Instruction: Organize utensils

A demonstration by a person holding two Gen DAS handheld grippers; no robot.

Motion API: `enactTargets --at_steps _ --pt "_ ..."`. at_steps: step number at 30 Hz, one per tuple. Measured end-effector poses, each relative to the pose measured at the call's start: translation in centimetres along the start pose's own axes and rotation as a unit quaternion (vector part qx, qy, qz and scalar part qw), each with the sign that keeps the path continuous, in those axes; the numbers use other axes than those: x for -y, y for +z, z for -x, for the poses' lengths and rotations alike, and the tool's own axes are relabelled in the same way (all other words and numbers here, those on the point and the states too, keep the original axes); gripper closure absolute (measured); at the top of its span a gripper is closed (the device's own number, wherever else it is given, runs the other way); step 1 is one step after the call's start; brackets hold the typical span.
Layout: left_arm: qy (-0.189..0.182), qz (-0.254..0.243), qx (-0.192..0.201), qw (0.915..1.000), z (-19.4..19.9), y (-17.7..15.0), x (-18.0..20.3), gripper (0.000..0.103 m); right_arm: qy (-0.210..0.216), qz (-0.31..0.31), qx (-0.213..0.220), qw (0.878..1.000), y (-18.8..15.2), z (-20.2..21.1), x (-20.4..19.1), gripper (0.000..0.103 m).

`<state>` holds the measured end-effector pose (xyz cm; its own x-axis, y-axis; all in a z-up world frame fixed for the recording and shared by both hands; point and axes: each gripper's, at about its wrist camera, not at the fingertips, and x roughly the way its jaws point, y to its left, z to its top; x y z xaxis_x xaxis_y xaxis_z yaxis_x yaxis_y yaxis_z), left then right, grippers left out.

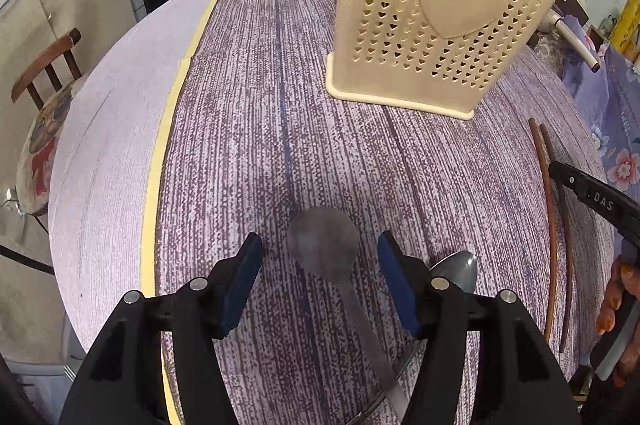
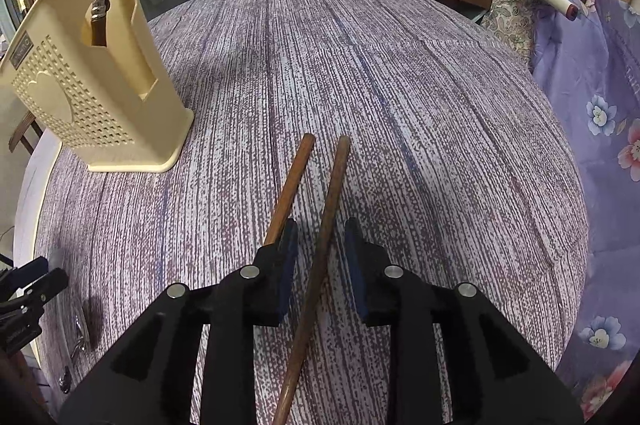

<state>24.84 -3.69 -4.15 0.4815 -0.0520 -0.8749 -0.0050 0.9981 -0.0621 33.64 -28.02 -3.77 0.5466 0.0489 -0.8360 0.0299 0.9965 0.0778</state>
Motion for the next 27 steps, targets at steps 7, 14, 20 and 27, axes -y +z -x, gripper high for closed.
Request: enactTargets --at_steps 7,14,20,27 --pt "0.031 -0.028 -0.005 0.9991 -1.0 1.4 0.9 0.06 0.001 0.005 0.002 1.0 -0.4 0.2 -0.1 0.077" --pt "0.022 -0.036 -0.025 0.9988 -0.8 1.5 0.7 0.062 0.005 0.011 0.0 1.0 -0.4 0.2 -0.3 0.075" --pt "0.018 -0.017 -0.026 0.9993 -0.5 1.0 0.1 0.062 -0.001 0.016 0.004 1.0 -0.6 0.2 -0.7 0.074" --pt "0.023 -0.02 -0.014 0.9994 -0.4 0.7 1.5 0.066 -0.005 0.018 0.005 1.0 -0.7 0.2 -1.1 0.074"
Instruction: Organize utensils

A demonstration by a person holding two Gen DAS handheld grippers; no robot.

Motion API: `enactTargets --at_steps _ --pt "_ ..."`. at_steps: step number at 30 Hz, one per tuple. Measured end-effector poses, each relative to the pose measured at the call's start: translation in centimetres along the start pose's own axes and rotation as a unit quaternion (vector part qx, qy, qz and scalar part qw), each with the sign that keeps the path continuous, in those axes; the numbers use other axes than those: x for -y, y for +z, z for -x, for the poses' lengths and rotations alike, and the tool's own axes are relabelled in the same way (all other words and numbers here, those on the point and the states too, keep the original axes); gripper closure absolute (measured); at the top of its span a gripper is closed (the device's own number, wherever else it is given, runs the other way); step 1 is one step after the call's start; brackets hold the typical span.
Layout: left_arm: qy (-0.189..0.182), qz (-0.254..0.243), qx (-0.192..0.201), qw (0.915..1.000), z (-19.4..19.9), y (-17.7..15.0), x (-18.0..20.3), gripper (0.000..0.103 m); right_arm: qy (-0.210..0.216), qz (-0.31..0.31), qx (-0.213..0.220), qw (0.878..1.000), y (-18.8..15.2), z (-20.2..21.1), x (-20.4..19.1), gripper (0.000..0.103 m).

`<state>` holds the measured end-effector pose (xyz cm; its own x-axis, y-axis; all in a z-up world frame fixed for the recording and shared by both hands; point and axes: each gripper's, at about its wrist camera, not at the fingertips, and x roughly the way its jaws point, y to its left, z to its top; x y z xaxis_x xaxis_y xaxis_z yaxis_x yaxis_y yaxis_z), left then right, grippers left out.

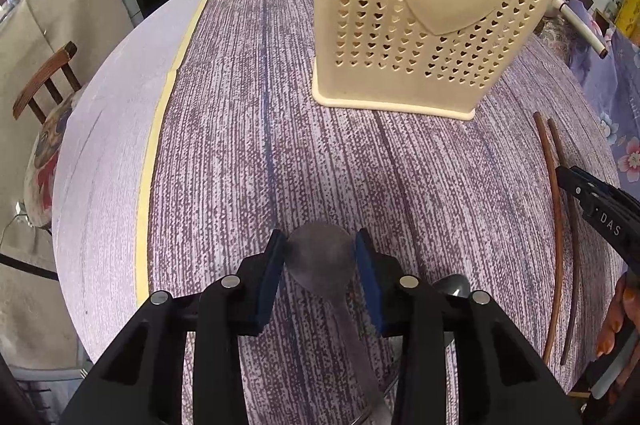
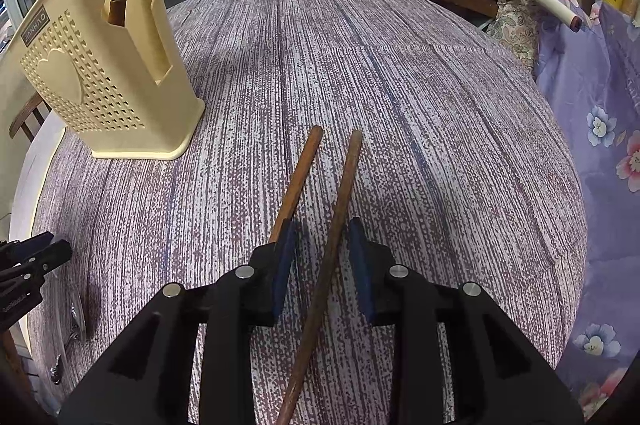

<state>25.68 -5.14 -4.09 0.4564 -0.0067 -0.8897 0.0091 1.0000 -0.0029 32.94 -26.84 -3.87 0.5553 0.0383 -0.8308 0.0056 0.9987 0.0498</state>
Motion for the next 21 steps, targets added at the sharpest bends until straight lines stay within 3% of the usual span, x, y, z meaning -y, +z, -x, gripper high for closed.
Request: enactTargets --at_steps 5,14,21 --pt "0.002 -0.009 0.007 0.9999 -0.2 0.4 0.4 0.066 -0.008 0.005 0.001 1.0 0.4 -0.3 -0.5 0.075" --pt "-0.011 -0.002 0.023 0.9997 -0.7 1.4 -0.1 0.066 -0.004 -0.009 -0.001 1.0 1.5 -1.0 0.3 0.093" --pt "-0.025 0.002 0.062 0.9978 0.5 1.4 -0.2 0.066 0.017 -0.026 -0.001 1.0 1.8 -1.2 0.9 0.094"
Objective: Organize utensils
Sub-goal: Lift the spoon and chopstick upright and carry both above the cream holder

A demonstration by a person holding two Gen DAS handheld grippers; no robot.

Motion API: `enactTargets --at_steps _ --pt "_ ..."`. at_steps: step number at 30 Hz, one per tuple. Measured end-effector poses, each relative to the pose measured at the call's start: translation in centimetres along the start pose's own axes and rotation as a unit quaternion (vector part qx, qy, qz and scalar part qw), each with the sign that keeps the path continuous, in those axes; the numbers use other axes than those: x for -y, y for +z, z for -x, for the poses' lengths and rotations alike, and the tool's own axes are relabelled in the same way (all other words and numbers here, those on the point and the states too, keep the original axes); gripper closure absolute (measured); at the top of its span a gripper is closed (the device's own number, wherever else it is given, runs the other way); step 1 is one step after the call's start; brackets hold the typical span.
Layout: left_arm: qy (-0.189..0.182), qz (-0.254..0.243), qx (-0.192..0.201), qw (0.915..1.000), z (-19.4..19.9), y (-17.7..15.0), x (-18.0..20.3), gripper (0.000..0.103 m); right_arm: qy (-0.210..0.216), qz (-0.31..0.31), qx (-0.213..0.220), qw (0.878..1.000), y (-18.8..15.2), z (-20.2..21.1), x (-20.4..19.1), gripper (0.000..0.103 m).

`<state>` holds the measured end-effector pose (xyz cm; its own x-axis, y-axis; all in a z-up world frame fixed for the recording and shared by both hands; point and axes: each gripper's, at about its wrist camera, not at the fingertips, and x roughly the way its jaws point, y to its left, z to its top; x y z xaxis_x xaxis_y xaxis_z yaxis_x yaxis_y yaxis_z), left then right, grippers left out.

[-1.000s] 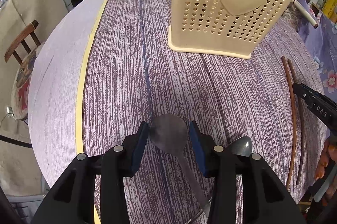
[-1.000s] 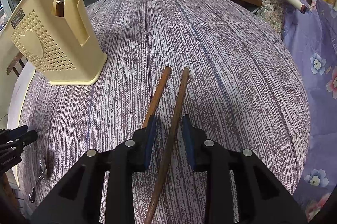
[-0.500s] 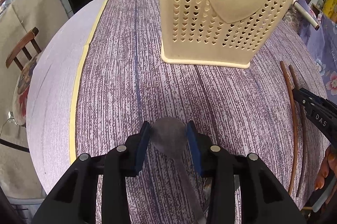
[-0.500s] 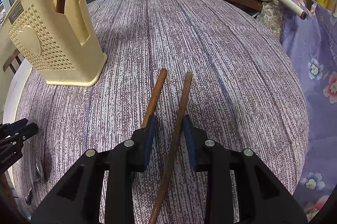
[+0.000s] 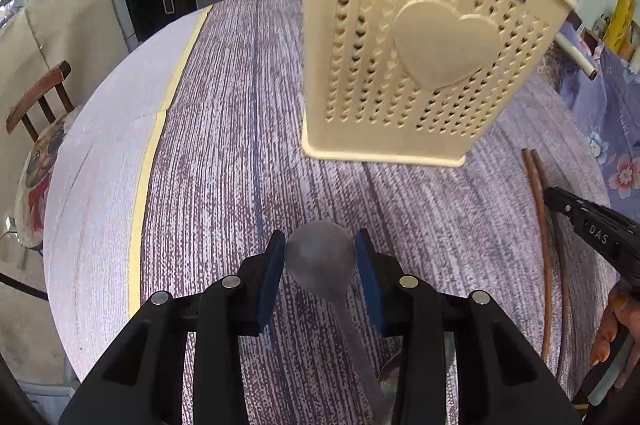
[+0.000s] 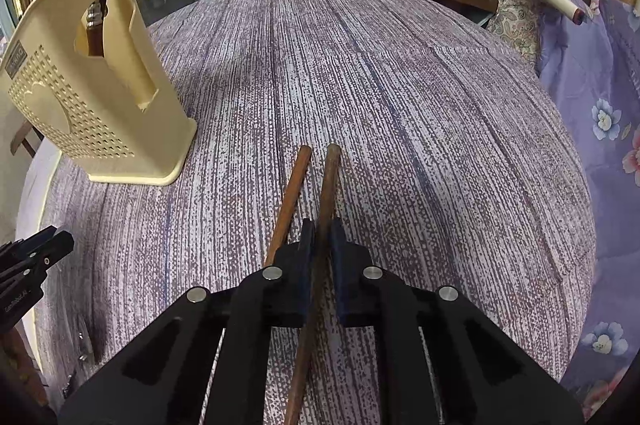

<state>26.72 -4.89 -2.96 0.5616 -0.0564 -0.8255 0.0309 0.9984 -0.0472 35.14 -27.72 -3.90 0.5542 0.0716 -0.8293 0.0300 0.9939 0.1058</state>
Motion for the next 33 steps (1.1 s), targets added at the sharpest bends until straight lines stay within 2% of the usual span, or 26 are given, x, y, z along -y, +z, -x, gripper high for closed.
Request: enactTargets --at_steps 4,8,16,24,33 --pt "-0.008 0.007 0.031 0.9995 1.4 0.3 -0.3 0.066 0.018 -0.022 0.023 0.999 0.2 1.2 0.6 0.094" --pt "-0.016 0.014 0.069 0.9974 3.4 0.8 -0.7 0.066 0.055 -0.045 0.057 0.996 0.4 3.7 1.0 0.094" --pt "-0.03 0.015 0.142 0.9893 7.8 2.1 -1.0 0.066 0.093 -0.037 0.131 0.986 0.8 10.5 1.2 0.094" --pt "-0.038 0.008 0.183 0.9824 10.9 2.6 -0.9 0.066 0.114 -0.01 0.178 0.977 0.5 16.4 0.8 0.095" --pt "-0.045 0.013 0.204 0.9779 12.4 3.7 -1.5 0.067 0.127 0.018 0.198 0.972 1.3 19.7 -0.6 0.095"
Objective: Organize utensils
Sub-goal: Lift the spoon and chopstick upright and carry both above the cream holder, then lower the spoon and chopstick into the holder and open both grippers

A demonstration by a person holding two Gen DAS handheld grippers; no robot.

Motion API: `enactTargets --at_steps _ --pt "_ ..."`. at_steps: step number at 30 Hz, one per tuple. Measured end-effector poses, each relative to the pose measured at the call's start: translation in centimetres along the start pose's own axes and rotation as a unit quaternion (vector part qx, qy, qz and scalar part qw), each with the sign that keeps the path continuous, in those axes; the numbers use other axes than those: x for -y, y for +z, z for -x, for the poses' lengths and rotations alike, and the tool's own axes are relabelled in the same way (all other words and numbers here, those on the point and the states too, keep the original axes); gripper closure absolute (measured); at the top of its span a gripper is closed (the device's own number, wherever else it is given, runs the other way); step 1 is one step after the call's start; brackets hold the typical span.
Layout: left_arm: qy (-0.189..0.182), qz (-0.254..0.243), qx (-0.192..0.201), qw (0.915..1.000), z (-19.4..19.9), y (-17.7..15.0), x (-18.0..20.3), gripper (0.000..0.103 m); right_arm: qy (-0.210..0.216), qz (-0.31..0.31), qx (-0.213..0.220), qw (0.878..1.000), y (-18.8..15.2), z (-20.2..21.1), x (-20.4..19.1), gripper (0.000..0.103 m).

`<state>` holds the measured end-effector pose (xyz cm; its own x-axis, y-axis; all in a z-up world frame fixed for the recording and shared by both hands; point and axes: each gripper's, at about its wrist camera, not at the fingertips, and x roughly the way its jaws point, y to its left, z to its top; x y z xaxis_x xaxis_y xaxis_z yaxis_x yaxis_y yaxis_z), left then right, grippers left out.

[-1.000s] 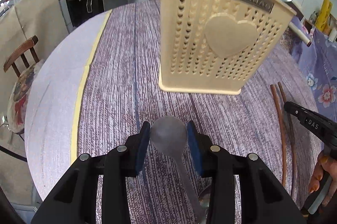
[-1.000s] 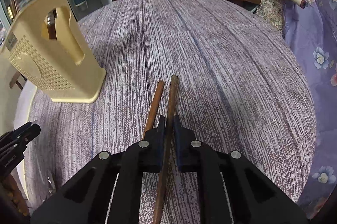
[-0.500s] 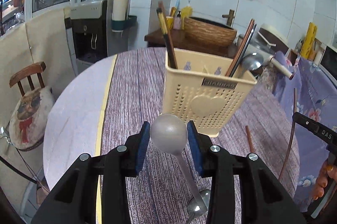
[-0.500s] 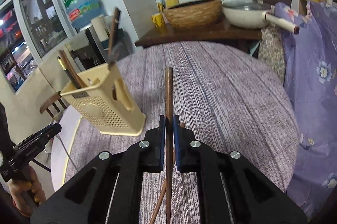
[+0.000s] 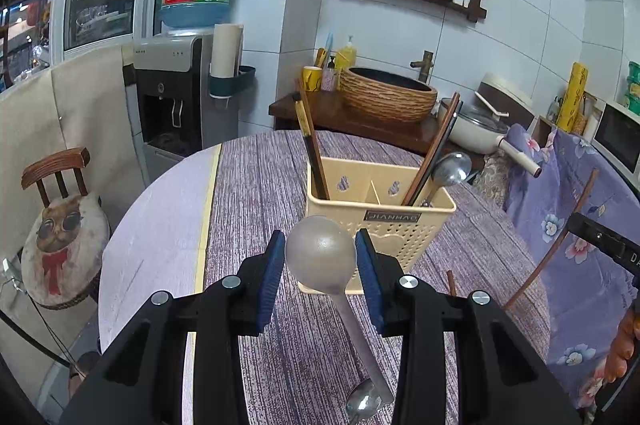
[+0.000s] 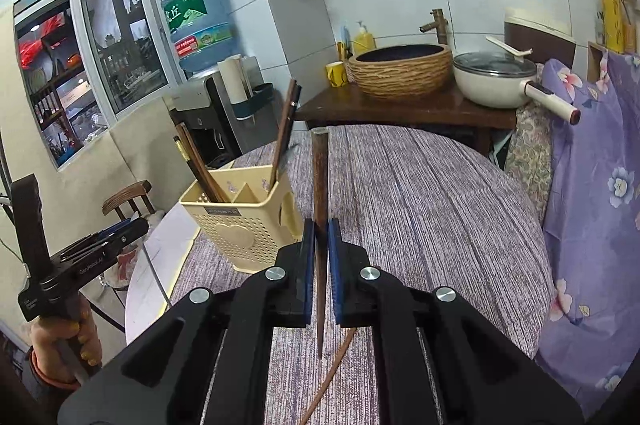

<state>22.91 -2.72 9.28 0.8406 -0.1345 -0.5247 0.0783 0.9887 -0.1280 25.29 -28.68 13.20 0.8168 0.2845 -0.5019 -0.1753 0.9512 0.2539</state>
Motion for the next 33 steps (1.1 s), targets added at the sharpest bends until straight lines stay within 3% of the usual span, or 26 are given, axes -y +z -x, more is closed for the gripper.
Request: enactTargets --at_steps 5,8,13,17,23,33 --pt "0.006 -0.002 0.023 0.9997 0.6 2.8 0.0 0.067 0.028 0.007 0.012 1.0 2.5 0.9 -1.8 0.096" --pt "0.01 -0.006 0.06 0.9981 1.9 5.8 0.3 0.067 0.049 0.017 0.027 0.998 5.0 1.6 -3.6 0.096" --pt "0.043 -0.026 0.139 0.989 3.6 11.3 1.7 0.067 0.059 0.042 0.076 0.994 9.9 3.1 -7.1 0.096" --pt "0.069 -0.026 0.165 0.9835 2.0 13.5 2.3 0.067 0.061 0.043 0.103 0.992 13.0 3.0 -8.6 0.096" --pt "0.101 -0.059 0.16 0.9801 -2.6 11.6 3.0 0.067 0.035 0.048 0.088 0.994 13.1 -1.3 -9.0 0.096" --pt "0.095 -0.065 0.113 0.987 -6.5 7.0 2.3 0.067 0.024 0.057 0.031 0.998 8.4 -7.0 -8.5 0.095"
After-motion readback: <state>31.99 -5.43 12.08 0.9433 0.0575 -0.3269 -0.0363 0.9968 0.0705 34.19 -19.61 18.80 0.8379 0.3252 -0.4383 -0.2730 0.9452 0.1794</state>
